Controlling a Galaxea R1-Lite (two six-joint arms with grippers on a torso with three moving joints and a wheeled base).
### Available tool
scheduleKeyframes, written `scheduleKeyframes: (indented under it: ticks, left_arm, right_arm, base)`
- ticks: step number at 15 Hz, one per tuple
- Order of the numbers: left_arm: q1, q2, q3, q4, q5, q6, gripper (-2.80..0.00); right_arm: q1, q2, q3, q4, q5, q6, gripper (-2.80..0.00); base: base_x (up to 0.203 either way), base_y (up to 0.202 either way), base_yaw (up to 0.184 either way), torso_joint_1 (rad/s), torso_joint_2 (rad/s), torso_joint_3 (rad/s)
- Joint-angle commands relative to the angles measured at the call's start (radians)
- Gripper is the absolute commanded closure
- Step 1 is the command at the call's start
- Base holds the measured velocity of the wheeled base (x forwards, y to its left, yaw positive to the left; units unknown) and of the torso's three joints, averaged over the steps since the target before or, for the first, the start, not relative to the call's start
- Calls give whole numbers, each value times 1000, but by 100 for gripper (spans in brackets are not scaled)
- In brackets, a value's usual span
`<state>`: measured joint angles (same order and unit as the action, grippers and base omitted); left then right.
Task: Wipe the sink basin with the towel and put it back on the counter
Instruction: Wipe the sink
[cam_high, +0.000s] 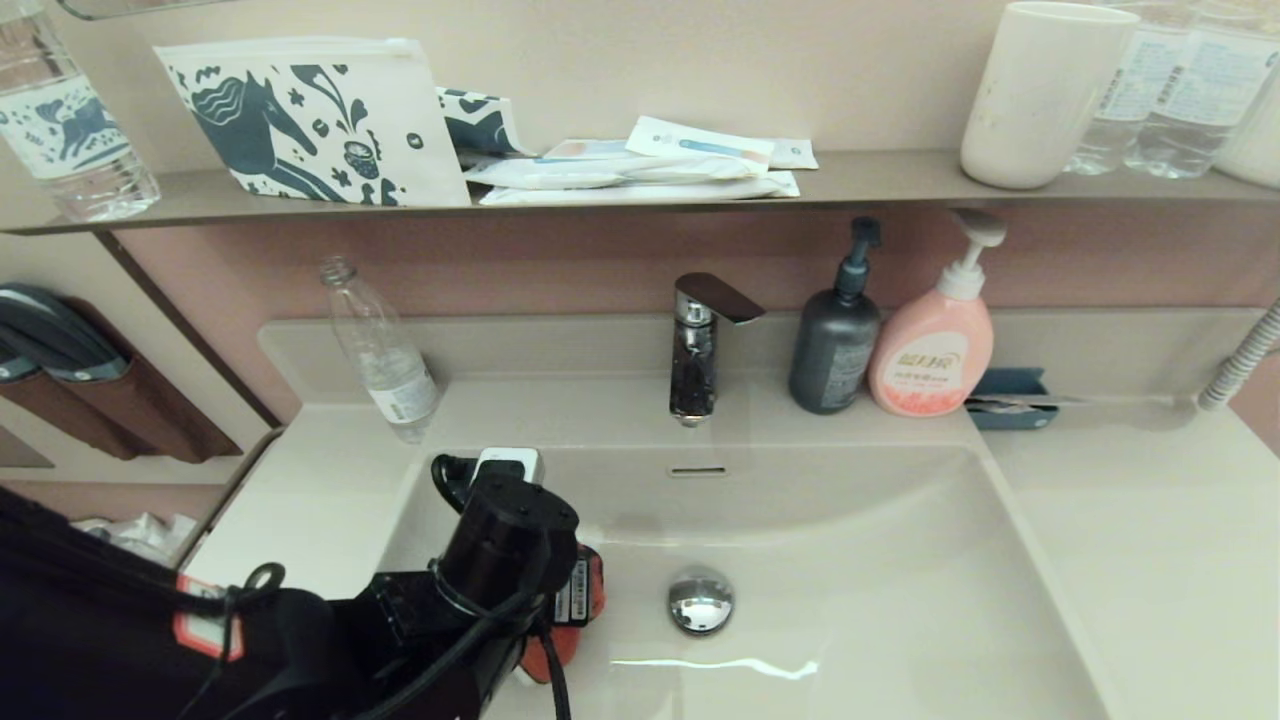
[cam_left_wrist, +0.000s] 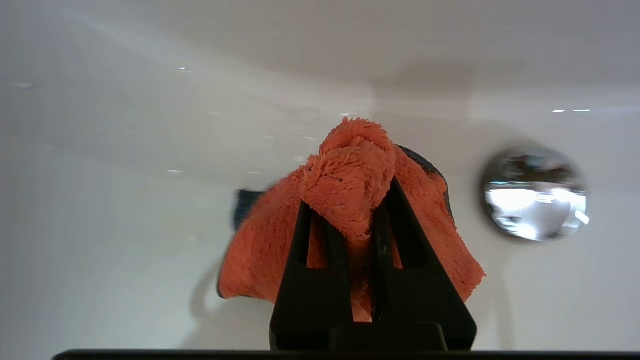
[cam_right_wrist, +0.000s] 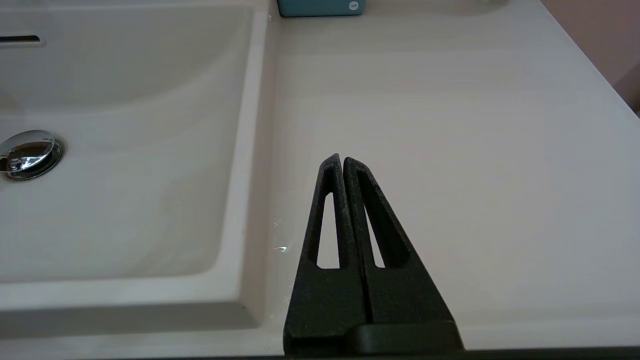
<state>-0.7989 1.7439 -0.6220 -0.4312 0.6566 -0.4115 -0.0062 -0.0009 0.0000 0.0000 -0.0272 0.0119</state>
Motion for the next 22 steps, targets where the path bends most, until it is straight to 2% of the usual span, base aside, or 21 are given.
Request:
scheduleKeyframes:
  ticks: [1, 3, 4, 7, 8, 11, 13, 15, 18, 22]
  left_arm:
    - [1, -27, -112, 140, -44, -34, 0]
    - [-1, -28, -178, 258, -123, -46, 0]
    - [-3, -28, -224, 321, -174, -74, 0]
    - [-20, 7, -423, 548, -311, -256, 0]
    - [-37, 54, -467, 592, -337, -322, 0]
    - [-118, 155, -543, 624, -360, -450, 0]
    - [-126, 199, -633, 648, -366, -558, 0]
    - [-166, 220, -669, 652, -377, -594, 0]
    - [-230, 290, -716, 638, -378, -615, 0]
    - [-317, 339, -708, 568, -377, -651, 0]
  right_arm:
    - [0, 1, 0, 0, 0, 0, 0]
    - [0, 1, 0, 0, 0, 0, 0]
    - [0, 1, 0, 0, 0, 0, 0]
    - [0, 1, 0, 0, 0, 0, 0]
    - [0, 1, 0, 0, 0, 0, 0]
    - [0, 1, 0, 0, 0, 0, 0]
    - [0, 1, 0, 0, 0, 0, 0]
    - [0, 1, 0, 0, 0, 0, 0]
    - [0, 1, 0, 0, 0, 0, 0]
    - [0, 1, 0, 0, 0, 0, 0]
  base:
    - [0, 0, 0, 0, 0, 0]
    - [0, 0, 0, 0, 0, 0]
    - [0, 0, 0, 0, 0, 0]
    - [0, 0, 0, 0, 0, 0]
    - [0, 0, 0, 0, 0, 0]
    - [0, 0, 0, 0, 0, 0]
    - [0, 0, 0, 0, 0, 0]
    - [0, 0, 0, 0, 0, 0]
    - [0, 0, 0, 0, 0, 0]
    - [0, 0, 0, 0, 0, 0]
